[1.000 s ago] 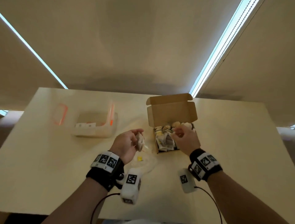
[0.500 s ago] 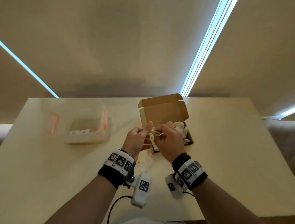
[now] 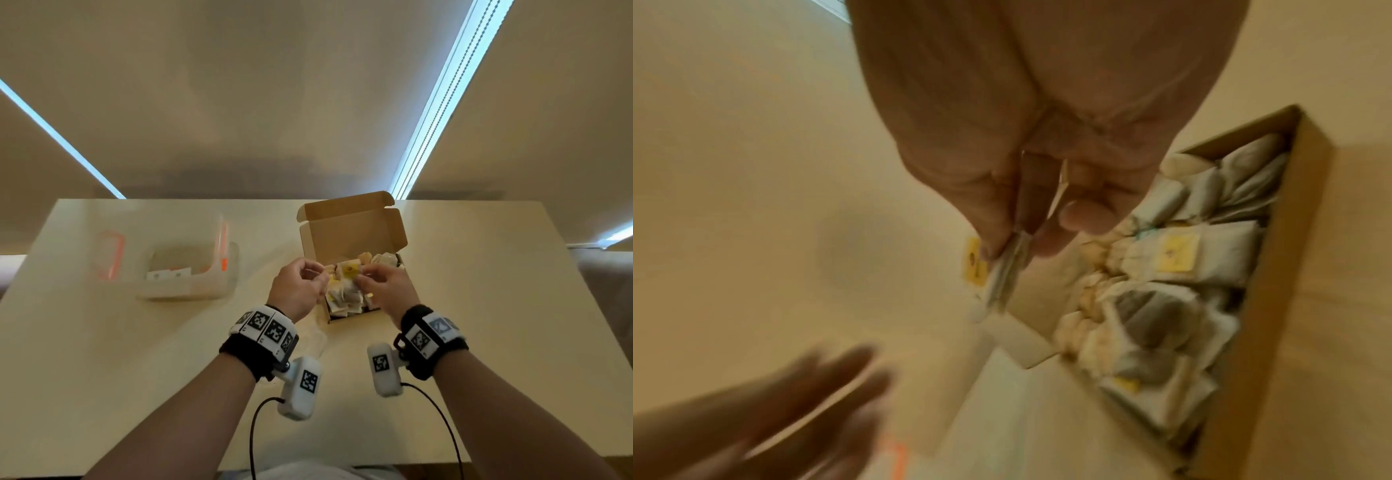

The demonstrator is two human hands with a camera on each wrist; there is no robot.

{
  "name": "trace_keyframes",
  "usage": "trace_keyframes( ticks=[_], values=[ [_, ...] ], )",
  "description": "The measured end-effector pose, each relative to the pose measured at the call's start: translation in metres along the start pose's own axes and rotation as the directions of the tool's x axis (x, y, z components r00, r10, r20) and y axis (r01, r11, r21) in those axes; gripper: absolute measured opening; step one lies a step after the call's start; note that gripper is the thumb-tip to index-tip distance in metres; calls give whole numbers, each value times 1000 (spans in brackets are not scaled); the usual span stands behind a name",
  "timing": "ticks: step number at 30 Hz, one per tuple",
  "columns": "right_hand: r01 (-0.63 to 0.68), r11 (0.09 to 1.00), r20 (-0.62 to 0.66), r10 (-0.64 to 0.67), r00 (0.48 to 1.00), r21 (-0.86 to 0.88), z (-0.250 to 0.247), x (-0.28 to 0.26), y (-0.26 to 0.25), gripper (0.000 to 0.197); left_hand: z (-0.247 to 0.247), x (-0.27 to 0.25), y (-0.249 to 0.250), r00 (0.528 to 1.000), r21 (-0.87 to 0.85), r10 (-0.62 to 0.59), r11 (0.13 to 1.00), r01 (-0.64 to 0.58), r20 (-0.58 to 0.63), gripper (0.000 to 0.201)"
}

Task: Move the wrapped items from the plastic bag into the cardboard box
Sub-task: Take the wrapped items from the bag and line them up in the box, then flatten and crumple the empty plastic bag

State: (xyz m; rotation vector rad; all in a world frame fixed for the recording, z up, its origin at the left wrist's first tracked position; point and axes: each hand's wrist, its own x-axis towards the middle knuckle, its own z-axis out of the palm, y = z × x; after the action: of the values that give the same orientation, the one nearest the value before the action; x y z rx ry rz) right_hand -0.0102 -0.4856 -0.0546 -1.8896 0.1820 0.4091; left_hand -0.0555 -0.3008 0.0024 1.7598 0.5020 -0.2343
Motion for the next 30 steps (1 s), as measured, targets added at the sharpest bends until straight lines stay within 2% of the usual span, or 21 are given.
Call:
trace_keyframes(
  ticks=[2, 5, 9, 11, 13, 15, 17, 18, 20, 21, 23, 25, 26, 27, 28, 30],
  values=[
    [-115, 976, -61, 105, 993, -185, -7, 21, 19, 20, -12, -2, -8, 999, -2, -44, 999, 44, -21, 2],
    [-268, 886, -98, 250, 963, -377, -6, 38, 40, 24, -37, -7, -21, 995, -7, -86, 996, 86, -57, 3],
    [-265, 737, -128, 239, 963, -622, 0, 43, 46, 13, -67, -12, -34, 983, -50, -132, 991, 127, -124, 3],
    [-278, 722, -144, 244, 959, -634, 0, 44, 47, 12, -76, -13, -38, 980, -59, -139, 989, 132, -145, 3],
    [-261, 732, -140, 224, 964, -629, -1, 43, 44, 21, -83, -13, -39, 979, -50, -136, 990, 130, -155, 4],
    [-200, 766, -136, 147, 980, -610, -3, 37, 34, 23, -87, -14, -39, 979, -32, -128, 992, 124, -160, 5],
    [-98, 843, -126, 37, 991, -528, 0, 22, 18, 17, -93, -14, -43, 980, 14, -101, 994, 105, -170, 5],
    [-40, 882, -85, 1, 996, -470, 4, 10, 11, 17, -97, -14, -47, 979, 63, -85, 993, 98, -185, 6],
    [71, 901, 89, -36, 995, -428, 19, -18, -1, 25, -107, -14, -58, 973, 242, -81, 961, 133, -214, 3],
    [100, 890, 189, -16, 982, -446, 28, -30, -4, 31, -112, -15, -66, 972, 359, -113, 916, 182, -205, 8],
    [102, 865, 317, 68, 946, -491, 49, -46, -6, 38, -117, -17, -88, 955, 565, -280, 774, 286, -99, 29],
    [82, 852, 337, 115, 934, -517, 67, -51, -2, 30, -114, -21, -106, 878, 661, -479, 665, 348, 19, 42],
    [70, 851, 319, 117, 941, -520, 71, -51, -2, 21, -111, -22, -111, 853, 668, -520, 653, 359, 50, 40],
    [57, 854, 295, 114, 949, -517, 74, -52, -2, 14, -109, -21, -114, 852, 659, -519, 664, 353, 67, 33],
    [52, 853, 268, 105, 958, -519, 73, -52, -2, 12, -108, -20, -113, 874, 627, -481, 704, 334, 73, 25],
    [52, 855, 211, 67, 975, -515, 68, -54, -5, 17, -113, -16, -109, 940, 461, -337, 844, 273, 61, 10]
  ],
)
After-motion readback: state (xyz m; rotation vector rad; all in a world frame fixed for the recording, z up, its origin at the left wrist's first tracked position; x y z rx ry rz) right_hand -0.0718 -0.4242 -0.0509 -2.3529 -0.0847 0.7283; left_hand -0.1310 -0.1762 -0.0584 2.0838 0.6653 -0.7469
